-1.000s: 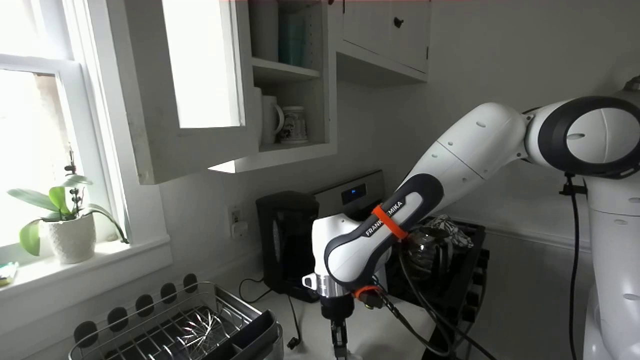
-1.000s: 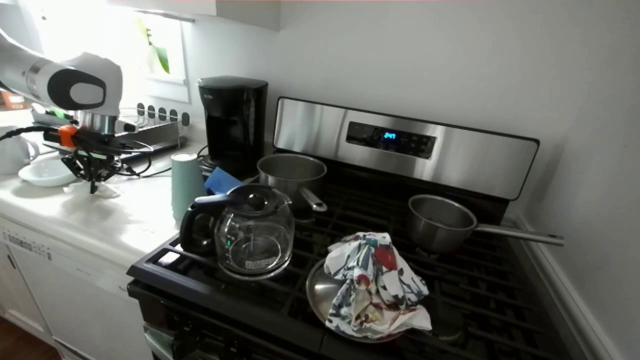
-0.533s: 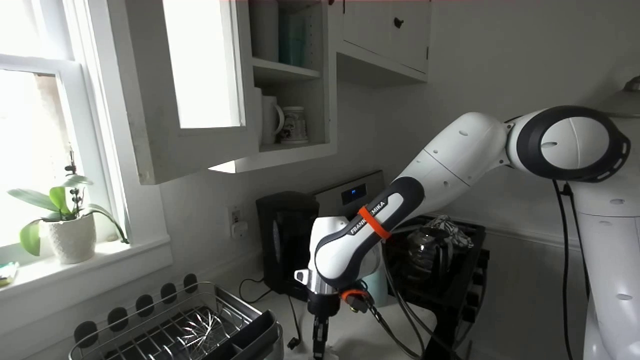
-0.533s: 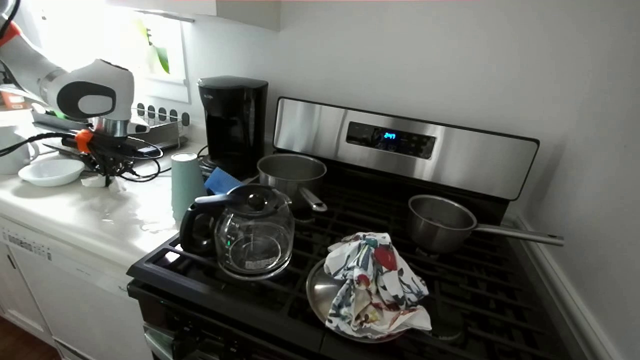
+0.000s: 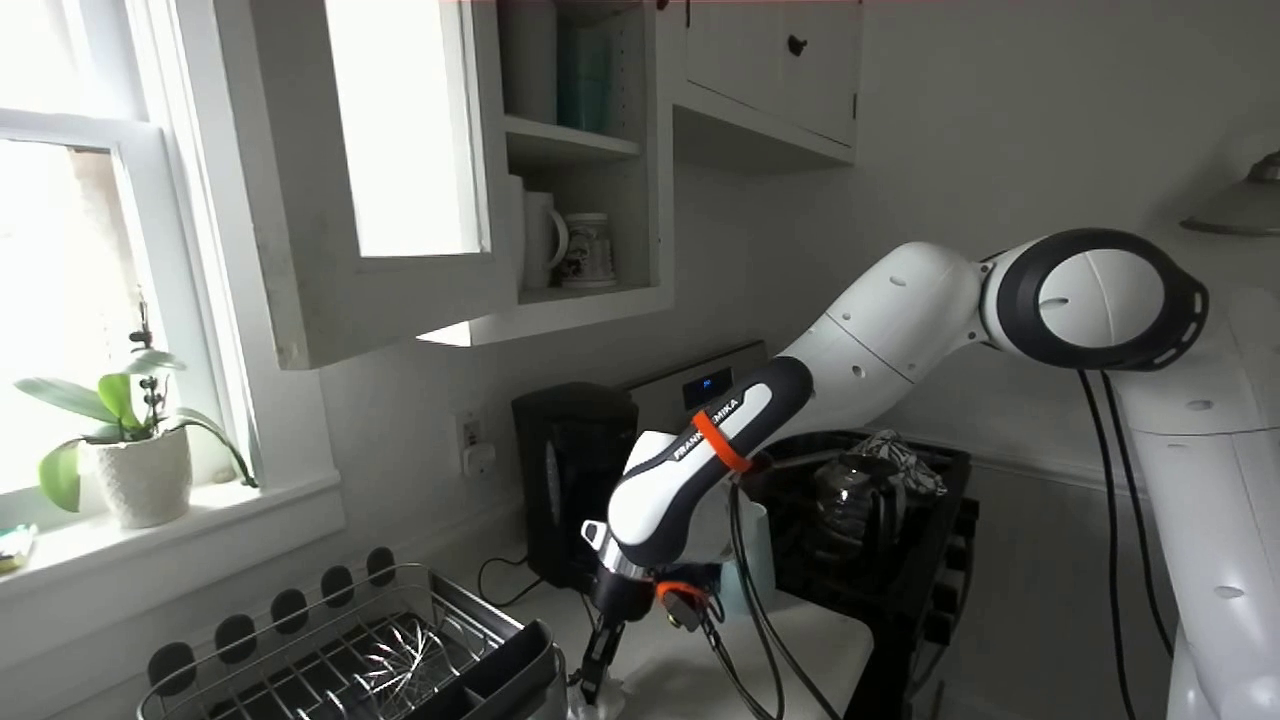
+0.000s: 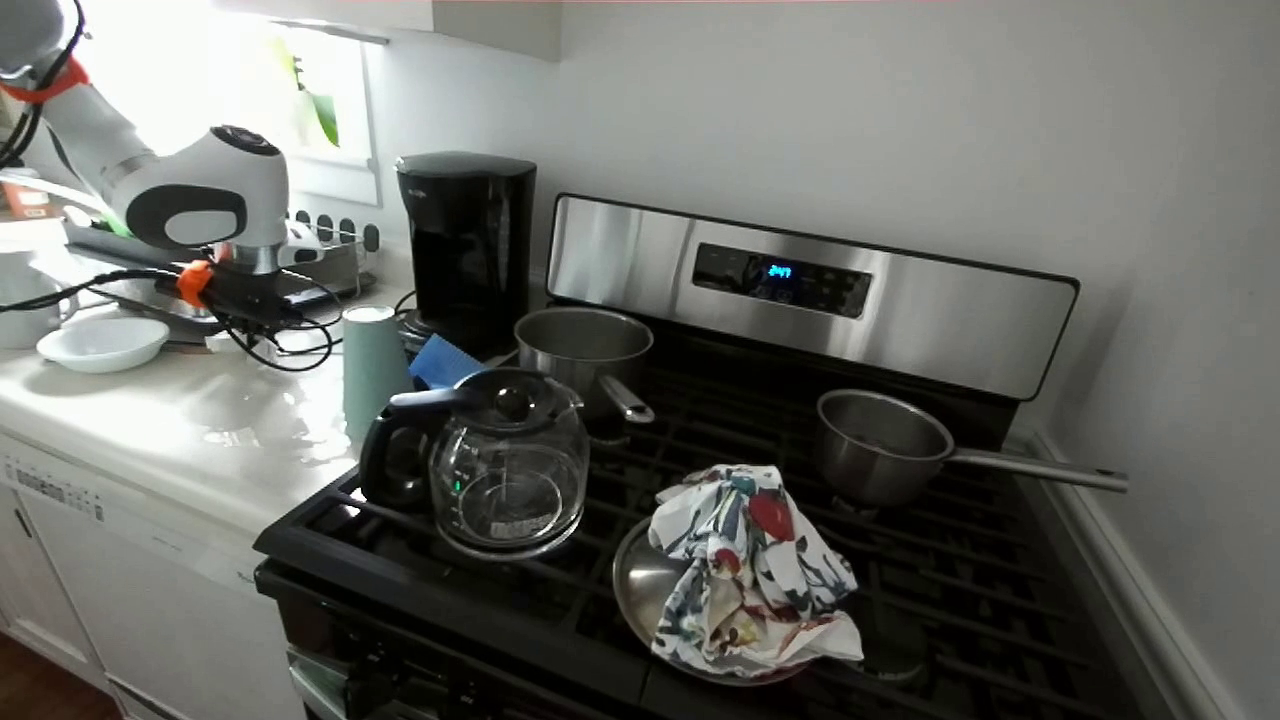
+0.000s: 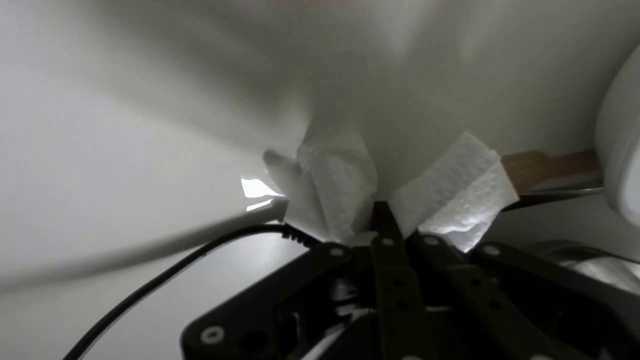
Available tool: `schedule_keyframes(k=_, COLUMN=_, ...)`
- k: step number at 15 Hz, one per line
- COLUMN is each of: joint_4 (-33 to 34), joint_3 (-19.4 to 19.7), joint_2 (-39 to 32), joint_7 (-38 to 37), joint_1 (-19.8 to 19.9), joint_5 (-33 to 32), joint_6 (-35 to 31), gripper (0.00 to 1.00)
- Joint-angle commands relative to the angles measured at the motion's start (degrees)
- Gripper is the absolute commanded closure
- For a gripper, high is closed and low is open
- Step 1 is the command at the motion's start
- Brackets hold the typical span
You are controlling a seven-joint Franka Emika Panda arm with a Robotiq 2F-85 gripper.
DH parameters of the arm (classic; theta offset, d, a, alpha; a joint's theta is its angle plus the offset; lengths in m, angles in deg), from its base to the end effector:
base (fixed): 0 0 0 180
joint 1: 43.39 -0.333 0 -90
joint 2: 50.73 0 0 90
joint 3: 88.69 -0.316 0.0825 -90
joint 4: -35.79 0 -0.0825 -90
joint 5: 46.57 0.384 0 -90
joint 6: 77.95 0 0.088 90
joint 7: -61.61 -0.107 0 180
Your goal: Remove the piece of tissue from the drying rack and use to wipe the counter on the right side
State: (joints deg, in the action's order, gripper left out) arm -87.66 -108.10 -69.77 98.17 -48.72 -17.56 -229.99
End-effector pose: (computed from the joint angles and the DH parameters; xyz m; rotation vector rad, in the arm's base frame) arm 0.5365 0.2293 0.2666 -2.6381 -0.8331 -0.2776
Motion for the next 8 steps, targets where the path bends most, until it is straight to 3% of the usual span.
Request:
schedule_keyframes(k=1, joint_4=1.0, joint_3=-1.0, joint_2=-2.7, joint_7=-1.1, joint_1=1.3, joint_5=0.1, joint_6=-5.3, gripper=1.0)
schedule_keyframes(k=4, joint_4=0.1, joint_3=-0.1, joint_2=-3.0, joint_7=-4.3, joint_1=1.2, joint_5=-2.4, joint_6=-10.9, gripper=1.0)
schedule_keyframes(k=8, joint_4=-1.8, joint_3=3.2, joint_2=-1.7, joint_7=-11.5, joint_1=0.0, joint_5=-11.0, joint_6=-14.5, gripper=1.0)
